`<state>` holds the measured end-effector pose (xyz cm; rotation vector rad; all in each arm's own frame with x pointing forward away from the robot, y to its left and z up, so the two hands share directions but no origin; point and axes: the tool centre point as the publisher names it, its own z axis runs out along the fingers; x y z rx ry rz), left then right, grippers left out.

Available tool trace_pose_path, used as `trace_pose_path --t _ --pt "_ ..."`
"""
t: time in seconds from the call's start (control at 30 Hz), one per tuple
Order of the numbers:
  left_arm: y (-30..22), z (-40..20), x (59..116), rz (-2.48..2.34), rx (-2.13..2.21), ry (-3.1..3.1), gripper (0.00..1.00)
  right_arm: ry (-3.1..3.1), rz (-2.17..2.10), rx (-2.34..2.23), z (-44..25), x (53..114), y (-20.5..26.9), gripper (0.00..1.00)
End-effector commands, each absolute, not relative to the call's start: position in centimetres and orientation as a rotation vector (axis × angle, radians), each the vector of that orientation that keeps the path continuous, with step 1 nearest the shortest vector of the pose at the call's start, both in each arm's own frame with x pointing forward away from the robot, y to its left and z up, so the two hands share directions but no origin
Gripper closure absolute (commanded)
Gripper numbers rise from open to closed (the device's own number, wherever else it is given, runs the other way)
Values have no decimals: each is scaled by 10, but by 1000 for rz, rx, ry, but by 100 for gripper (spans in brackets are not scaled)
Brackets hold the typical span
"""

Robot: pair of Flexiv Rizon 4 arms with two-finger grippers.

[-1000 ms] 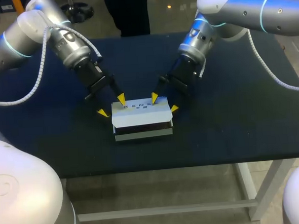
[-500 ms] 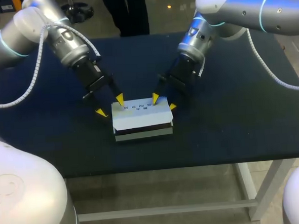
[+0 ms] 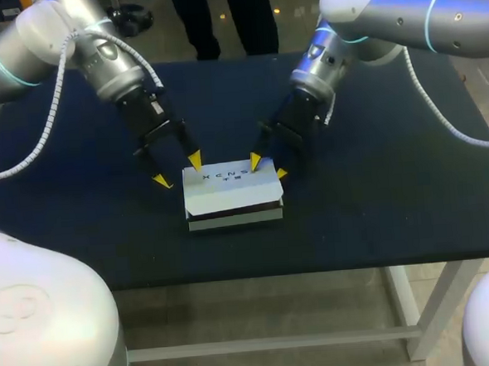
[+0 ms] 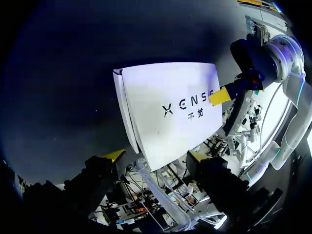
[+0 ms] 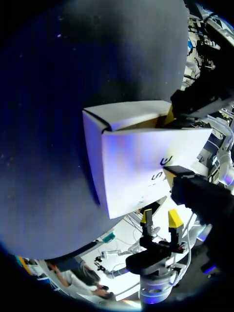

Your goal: Assemble the packaging by folding the flat box into shape, placing the metal phone stand inside, and closing the box properly

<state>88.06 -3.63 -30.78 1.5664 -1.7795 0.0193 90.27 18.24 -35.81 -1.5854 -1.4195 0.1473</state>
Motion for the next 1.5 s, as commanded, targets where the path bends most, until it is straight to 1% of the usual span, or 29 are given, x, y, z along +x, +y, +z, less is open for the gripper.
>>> trace_pose_path --t 0.03,0.23,0.3,0.37,0.5,0.63,0.73,0.83,0.97,1.0,1.03,1.07,1.13,1.5 --pt "-42 -289 873 105 1648 -1907 13 -1421 148 -1586 -359 903 182 45" --pt "-49 -280 874 133 1620 -2058 7 -1421 148 -1586 -359 903 182 43" --pt "-52 -278 872 156 1610 -2121 2 -1421 148 -1586 -359 903 182 44" --pt "-54 -277 873 176 1618 -2162 0 -1421 148 -1586 -359 903 182 44" --pt "-59 -274 872 239 1589 -2307 0 -1421 148 -1586 -359 903 182 45" --pt "-65 -270 865 321 1488 -2503 0 -1421 148 -1586 -359 903 182 44" --pt "-70 -267 855 342 1371 -2639 0 -1421 148 -1586 -359 903 182 45" --pt "-75 -264 848 270 1170 -2794 0 -1421 148 -1586 -359 903 182 44" --pt "-82 -268 836 21 771 -2955 0 -1421 148 -1586 -359 903 182 44" --pt "-82 -268 836 21 771 -2955 0 -1421 148 -1586 -359 903 182 43" --pt "-82 -268 836 21 771 -2955 0 -1421 148 -1586 -359 903 182 45" --pt "-82 -268 836 21 771 -2955 0 -1421 148 -1586 -359 903 182 44" --pt "-82 -268 836 21 771 -2955 0 -1421 148 -1586 -359 903 182 47" --pt "-81 -269 838 27 777 -2951 0 -1421 148 -1586 -359 903 182 45"
